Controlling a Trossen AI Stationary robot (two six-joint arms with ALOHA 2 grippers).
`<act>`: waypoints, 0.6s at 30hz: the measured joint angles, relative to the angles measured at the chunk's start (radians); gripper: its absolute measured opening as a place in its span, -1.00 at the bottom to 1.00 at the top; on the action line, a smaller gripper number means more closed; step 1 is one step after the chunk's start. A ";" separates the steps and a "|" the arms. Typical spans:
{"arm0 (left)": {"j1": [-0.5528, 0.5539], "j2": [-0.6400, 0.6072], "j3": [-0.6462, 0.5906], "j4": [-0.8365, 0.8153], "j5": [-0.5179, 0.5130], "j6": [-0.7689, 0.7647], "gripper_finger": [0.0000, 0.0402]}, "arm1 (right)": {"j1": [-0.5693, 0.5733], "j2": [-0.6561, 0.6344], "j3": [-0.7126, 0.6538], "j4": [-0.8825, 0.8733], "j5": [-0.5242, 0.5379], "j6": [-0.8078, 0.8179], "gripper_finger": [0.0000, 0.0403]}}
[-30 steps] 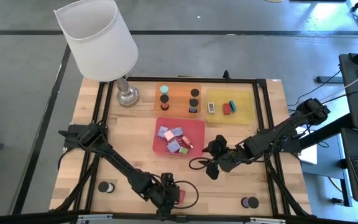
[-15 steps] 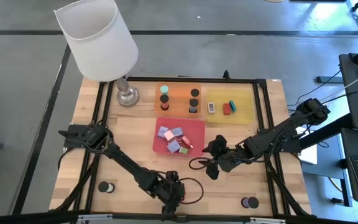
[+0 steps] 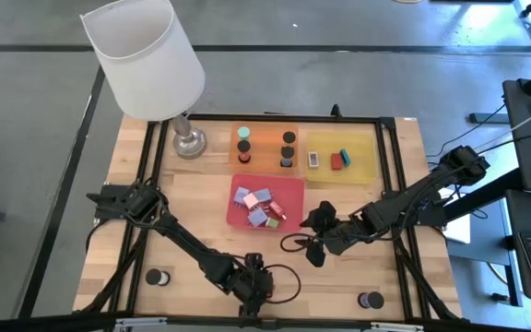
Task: Pick & Place Office items
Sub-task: Put the red charger adapter into the red bin
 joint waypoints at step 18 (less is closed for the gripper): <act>0.003 -0.043 0.000 -0.026 -0.112 -0.007 0.32 | 0.000 0.000 0.000 0.000 0.000 0.000 0.31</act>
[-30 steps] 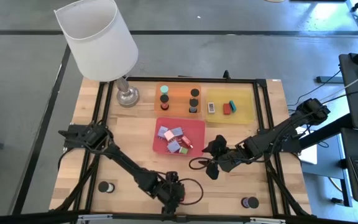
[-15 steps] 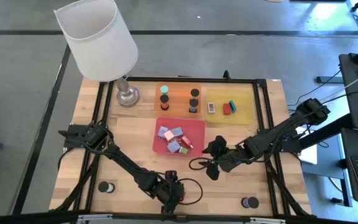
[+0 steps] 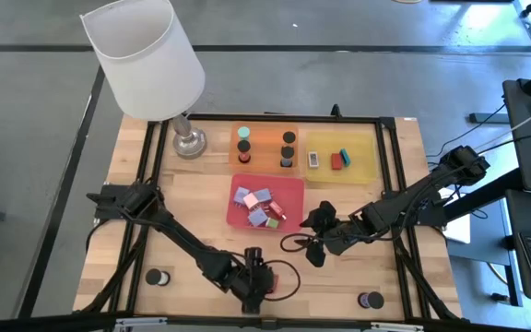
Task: Pick & Place Office items
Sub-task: Put the red charger adapter into the red bin
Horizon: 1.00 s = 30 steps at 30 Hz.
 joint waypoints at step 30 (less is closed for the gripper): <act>0.418 -0.263 0.000 -0.437 -0.119 -0.415 0.32 | 0.000 0.000 0.000 0.008 0.000 0.000 0.32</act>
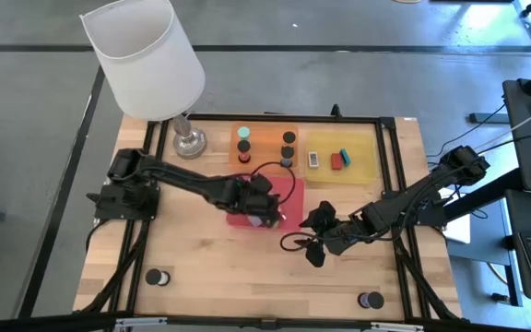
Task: Pick & Place Office items
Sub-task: Put the red charger adapter into the red bin
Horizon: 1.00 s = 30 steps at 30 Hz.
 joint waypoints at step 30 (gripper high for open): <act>0.058 0.094 -0.001 -0.059 0.140 -0.041 0.33 | 0.000 0.000 0.000 0.045 -0.018 0.000 0.31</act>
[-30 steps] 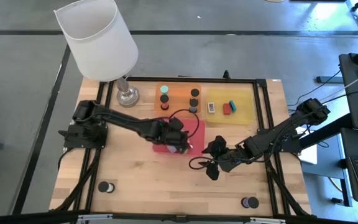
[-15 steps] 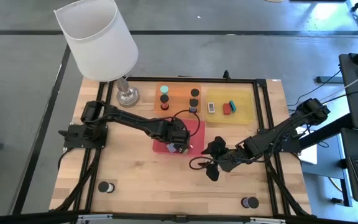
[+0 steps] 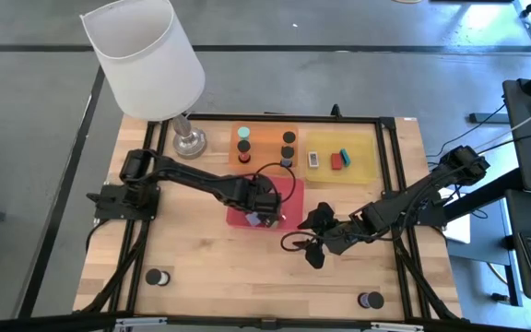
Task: Pick & Place Office items
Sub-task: Put the red charger adapter into the red bin
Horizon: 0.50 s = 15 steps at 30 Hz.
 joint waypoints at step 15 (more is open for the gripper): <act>0.000 -0.054 0.001 -0.034 0.086 0.111 0.33 | 0.000 0.000 0.000 0.008 -0.025 0.000 0.31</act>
